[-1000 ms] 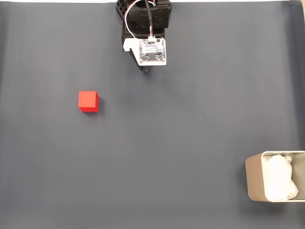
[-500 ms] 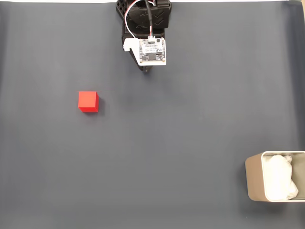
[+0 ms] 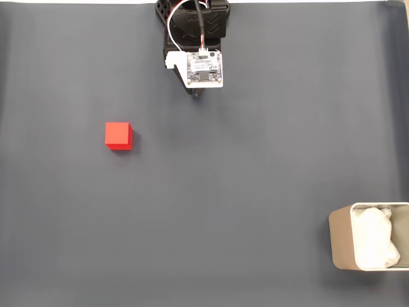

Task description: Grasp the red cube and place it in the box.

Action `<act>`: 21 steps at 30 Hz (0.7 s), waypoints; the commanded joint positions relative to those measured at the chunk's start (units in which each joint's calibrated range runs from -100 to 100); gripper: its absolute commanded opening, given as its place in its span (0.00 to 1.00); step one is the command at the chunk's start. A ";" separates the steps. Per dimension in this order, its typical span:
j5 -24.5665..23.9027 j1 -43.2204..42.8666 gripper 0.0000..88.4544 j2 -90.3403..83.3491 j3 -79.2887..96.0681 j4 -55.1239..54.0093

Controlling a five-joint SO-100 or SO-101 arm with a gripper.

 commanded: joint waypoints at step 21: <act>-0.93 -2.05 0.00 10.92 -29.66 -12.90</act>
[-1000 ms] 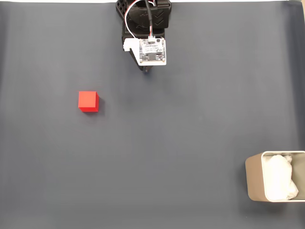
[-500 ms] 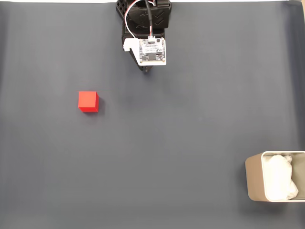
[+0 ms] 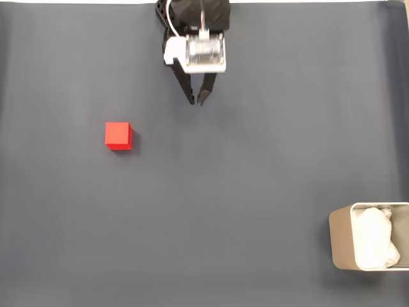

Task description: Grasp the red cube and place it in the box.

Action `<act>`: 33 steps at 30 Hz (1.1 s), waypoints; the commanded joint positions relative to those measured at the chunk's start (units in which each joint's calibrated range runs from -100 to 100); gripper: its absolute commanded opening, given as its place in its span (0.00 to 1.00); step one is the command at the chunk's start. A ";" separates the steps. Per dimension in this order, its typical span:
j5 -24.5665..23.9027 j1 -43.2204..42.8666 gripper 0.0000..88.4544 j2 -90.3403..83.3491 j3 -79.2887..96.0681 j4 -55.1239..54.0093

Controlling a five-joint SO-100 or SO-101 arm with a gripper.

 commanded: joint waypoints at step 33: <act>2.15 14.55 0.00 47.82 -69.50 16.26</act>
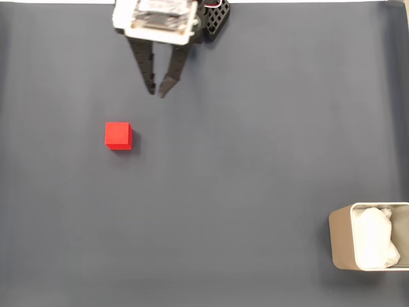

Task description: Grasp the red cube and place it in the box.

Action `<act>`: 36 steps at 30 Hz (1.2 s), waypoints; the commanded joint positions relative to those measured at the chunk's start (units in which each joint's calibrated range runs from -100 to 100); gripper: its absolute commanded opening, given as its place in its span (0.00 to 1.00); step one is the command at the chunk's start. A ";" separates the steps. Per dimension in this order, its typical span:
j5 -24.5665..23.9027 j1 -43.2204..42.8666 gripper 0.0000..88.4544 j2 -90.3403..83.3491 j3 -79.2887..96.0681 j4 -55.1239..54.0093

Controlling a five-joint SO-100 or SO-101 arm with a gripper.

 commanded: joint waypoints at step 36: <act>1.22 18.57 0.24 8.81 14.84 -21.12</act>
